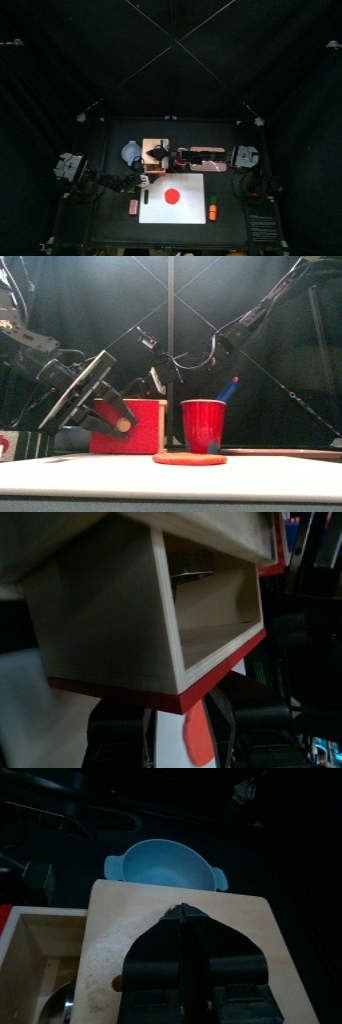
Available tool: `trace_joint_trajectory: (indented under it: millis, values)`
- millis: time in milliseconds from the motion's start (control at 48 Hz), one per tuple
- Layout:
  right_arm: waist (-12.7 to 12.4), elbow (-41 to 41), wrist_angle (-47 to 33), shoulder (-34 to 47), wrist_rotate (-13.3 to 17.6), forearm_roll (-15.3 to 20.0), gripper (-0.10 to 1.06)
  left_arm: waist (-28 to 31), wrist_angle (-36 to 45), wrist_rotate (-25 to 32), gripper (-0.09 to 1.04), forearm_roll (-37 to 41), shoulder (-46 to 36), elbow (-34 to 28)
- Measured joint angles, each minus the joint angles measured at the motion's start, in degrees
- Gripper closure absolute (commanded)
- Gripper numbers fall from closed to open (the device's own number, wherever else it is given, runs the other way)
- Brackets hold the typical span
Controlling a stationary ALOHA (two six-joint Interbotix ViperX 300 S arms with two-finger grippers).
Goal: Get the cutter from the drawer then cut the dough then place the extra dough in the bowl
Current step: Open the drawer
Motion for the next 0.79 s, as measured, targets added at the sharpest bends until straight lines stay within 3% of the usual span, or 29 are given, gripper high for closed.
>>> trace_joint_trajectory:
  millis: [792]
  values:
    - [-0.2,-0.8,1.4,0.2,0.1,0.1,1.00,-3.3,2.6,-0.2,0.31,-0.9,-0.4,-1.0]
